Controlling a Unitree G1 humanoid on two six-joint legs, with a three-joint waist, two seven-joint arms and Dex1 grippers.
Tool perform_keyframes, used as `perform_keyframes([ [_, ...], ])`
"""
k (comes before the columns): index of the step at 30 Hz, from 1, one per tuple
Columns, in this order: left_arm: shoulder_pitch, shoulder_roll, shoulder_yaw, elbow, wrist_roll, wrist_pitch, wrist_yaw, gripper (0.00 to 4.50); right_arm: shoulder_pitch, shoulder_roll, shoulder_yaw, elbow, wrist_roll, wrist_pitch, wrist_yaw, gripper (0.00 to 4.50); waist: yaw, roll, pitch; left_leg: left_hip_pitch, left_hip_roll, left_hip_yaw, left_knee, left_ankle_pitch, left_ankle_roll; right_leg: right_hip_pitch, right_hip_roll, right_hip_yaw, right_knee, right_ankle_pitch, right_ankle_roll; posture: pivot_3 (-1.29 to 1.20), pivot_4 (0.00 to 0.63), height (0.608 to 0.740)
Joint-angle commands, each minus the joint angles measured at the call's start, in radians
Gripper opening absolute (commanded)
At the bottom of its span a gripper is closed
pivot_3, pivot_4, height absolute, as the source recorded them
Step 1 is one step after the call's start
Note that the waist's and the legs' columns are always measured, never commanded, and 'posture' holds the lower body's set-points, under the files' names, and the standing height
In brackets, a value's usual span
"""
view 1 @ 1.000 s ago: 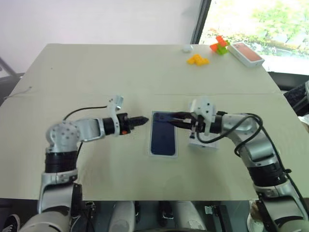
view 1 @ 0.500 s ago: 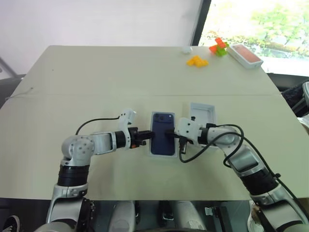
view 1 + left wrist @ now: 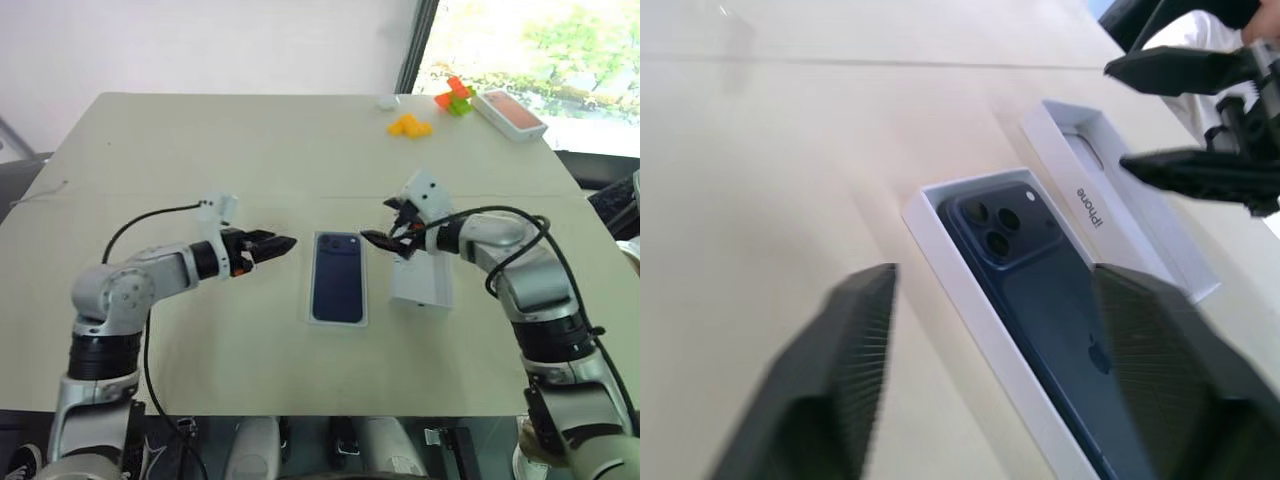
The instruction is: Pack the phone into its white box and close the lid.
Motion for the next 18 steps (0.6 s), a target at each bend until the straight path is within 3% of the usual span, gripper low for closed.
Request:
perform_keyframes([
  [1,0.024,0.053,-0.005,-0.026,0.044,-0.074,-0.092,4.47,-0.028,0.023,-0.037,-0.16,0.034,0.225,-0.082,4.5,-0.002,0.0,0.0,0.0,0.0,0.0,0.0,0.0,0.0,0.0,0.0,0.0,0.0,0.0,0.0,0.0,0.15,0.737],
  [4,0.035,0.076,0.009,-0.021,0.035,-0.081,-0.144,4.47,0.006,0.016,0.01,-0.25,-0.004,0.29,-0.153,4.5,-0.002,0.0,0.0,0.0,0.0,0.0,0.0,0.0,0.0,-0.001,0.0,0.0,0.0,0.0,0.001,0.0,0.15,0.737],
  [9,0.08,0.124,0.035,-0.073,0.073,-0.207,-0.26,4.47,0.023,0.076,-0.023,-0.267,-0.039,0.435,-0.304,4.5,-0.002,0.0,0.0,-0.001,0.0,0.0,0.0,0.0,0.0,-0.001,0.0,0.0,0.0,-0.002,0.004,0.0,0.15,0.737],
  [12,0.113,0.151,0.063,-0.102,0.101,-0.3,-0.312,4.47,0.01,0.16,-0.058,-0.252,-0.045,0.525,-0.383,4.5,-0.006,0.0,0.0,-0.004,0.0,0.0,0.0,0.0,0.0,-0.005,0.0,0.0,0.0,-0.002,0.004,0.0,0.15,0.737],
  [18,0.174,0.19,0.063,-0.124,0.193,-0.45,-0.363,4.47,0.015,0.197,-0.006,-0.246,-0.063,0.528,-0.458,4.5,-0.01,0.001,0.0,-0.014,0.0,0.0,0.001,0.001,0.0,-0.014,0.0,0.0,0.002,-0.002,0.003,0.0,0.15,0.737],
])
